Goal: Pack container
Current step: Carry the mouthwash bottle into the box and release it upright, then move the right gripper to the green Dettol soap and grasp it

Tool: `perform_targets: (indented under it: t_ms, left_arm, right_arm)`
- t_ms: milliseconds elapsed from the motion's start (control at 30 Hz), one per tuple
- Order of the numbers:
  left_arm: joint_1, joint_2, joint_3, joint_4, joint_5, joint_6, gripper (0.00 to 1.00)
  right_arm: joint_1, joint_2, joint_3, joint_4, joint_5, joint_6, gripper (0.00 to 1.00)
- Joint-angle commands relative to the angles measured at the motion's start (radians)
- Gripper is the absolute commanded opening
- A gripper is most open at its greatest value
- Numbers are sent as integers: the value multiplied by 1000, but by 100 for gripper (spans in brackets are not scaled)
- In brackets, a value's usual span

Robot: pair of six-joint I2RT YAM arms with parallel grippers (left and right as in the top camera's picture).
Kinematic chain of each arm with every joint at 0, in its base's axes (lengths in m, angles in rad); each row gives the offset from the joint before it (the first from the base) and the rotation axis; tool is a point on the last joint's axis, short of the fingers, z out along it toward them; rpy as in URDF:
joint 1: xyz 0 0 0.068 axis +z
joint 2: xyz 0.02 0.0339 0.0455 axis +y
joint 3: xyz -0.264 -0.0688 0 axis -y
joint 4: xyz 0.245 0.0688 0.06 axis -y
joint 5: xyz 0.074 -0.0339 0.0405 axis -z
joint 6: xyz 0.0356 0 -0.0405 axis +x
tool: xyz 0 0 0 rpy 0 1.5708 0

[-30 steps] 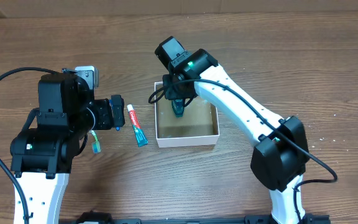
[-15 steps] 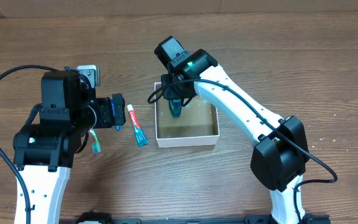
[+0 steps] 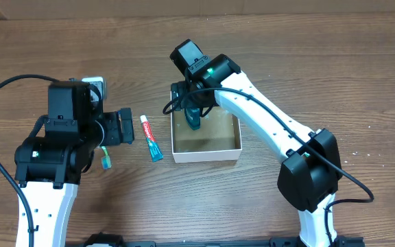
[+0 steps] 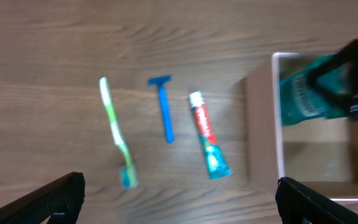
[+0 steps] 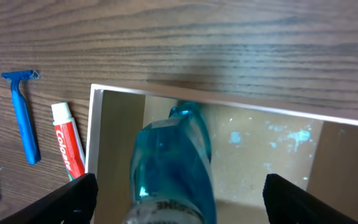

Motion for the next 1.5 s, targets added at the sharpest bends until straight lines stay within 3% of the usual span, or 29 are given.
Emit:
perform_targets:
  t_ms: [0, 33, 200, 400, 500, 633, 800, 933, 1200, 1333, 1467]
  left_arm:
    - [6, 10, 25, -39, -146, 7, 100]
    - [6, 13, 25, -48, -159, 8, 100]
    - [26, 43, 25, -74, -166, 7, 100]
    - [132, 79, 25, -76, -150, 7, 100]
    - [182, 82, 25, -77, -108, 4, 100]
    - [203, 82, 25, -76, -74, 4, 100]
    - [202, 82, 25, -72, -71, 0, 100]
    - [202, 82, 25, -68, -71, -5, 100]
    - [202, 82, 25, -68, -71, -5, 100]
    - [202, 82, 25, -69, -71, -6, 100]
    - [202, 82, 25, -69, -67, -8, 100]
  right_arm:
    - [2, -146, 19, -13, 81, -2, 93]
    - [-4, -175, 19, -21, 101, -2, 100]
    - [-128, -338, 19, -113, 139, 6, 100]
    - [-458, -472, 18, -293, 139, -2, 100]
    - [-661, -494, 17, -388, 110, -43, 100]
    - [-869, -496, 13, -463, -69, -109, 100]
    - [-986, -495, -84, -483, -102, -127, 100]
    - [-962, -495, -283, -384, -98, -126, 100]
    - [-956, -488, -735, -15, -98, -74, 100]
    - [-956, -468, -866, 126, -103, -72, 100]
    - [-949, -426, -881, 199, -124, -74, 100]
